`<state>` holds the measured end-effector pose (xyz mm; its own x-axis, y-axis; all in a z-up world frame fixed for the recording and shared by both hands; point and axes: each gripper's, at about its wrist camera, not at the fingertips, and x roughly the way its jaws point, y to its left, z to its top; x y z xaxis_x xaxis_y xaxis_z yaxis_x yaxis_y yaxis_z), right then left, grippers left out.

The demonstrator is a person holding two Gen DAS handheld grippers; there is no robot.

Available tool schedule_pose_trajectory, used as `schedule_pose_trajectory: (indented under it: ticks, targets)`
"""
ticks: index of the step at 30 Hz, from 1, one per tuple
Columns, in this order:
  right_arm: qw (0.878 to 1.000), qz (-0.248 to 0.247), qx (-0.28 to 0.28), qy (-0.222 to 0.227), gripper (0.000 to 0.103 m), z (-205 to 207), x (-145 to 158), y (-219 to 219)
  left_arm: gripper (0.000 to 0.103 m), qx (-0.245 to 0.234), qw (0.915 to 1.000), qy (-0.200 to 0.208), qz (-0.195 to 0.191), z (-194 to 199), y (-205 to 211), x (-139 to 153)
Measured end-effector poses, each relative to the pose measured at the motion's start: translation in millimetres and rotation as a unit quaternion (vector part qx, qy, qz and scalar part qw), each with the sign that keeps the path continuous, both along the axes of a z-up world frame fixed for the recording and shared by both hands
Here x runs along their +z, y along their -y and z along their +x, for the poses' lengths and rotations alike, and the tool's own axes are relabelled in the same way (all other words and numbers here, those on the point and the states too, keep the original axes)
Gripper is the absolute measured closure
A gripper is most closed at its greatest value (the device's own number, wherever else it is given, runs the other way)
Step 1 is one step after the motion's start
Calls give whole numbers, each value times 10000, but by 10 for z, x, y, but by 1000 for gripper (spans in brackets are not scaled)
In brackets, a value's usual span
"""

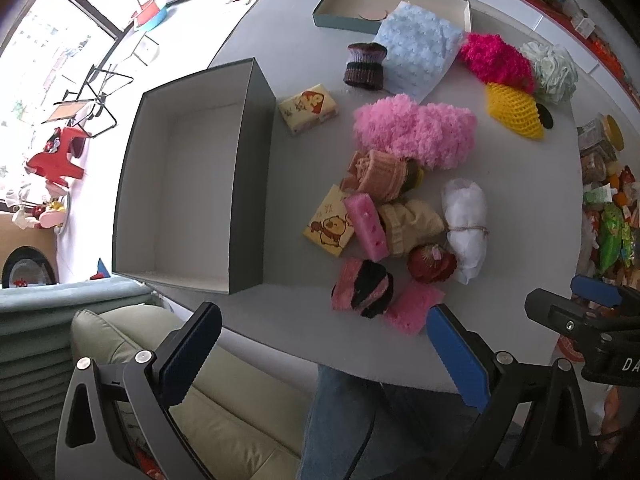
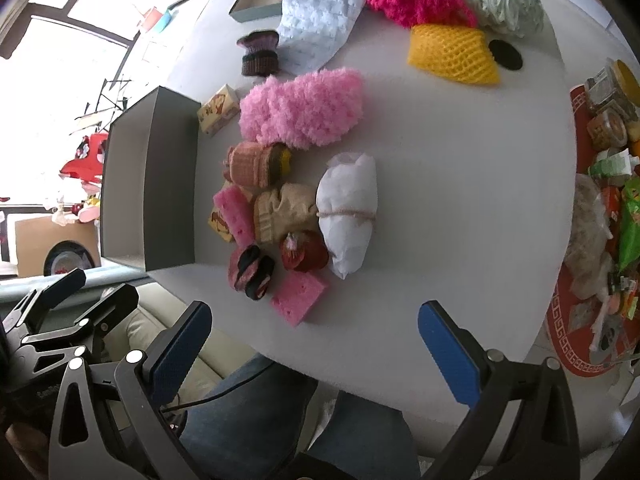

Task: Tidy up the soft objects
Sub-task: 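Move both tools toward the pile of soft objects on the table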

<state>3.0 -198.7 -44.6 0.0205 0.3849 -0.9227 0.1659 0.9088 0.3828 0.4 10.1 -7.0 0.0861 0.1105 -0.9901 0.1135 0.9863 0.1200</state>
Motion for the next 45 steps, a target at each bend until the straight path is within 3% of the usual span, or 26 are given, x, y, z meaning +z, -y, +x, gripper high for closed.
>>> schedule_pose_trajectory:
  ticks: [10, 30, 45]
  targets:
    - [9997, 88, -215, 43, 0, -53, 23, 125, 0, -118, 9999, 21, 70, 10, 55, 64]
    - [9996, 91, -266, -89, 0, -31, -113, 74, 0, -173, 9998, -60, 126, 93, -29, -71]
    - [9966, -520, -550, -337, 0, -108, -272, -46, 0, -485, 9965, -267, -623, 329, -97, -498]
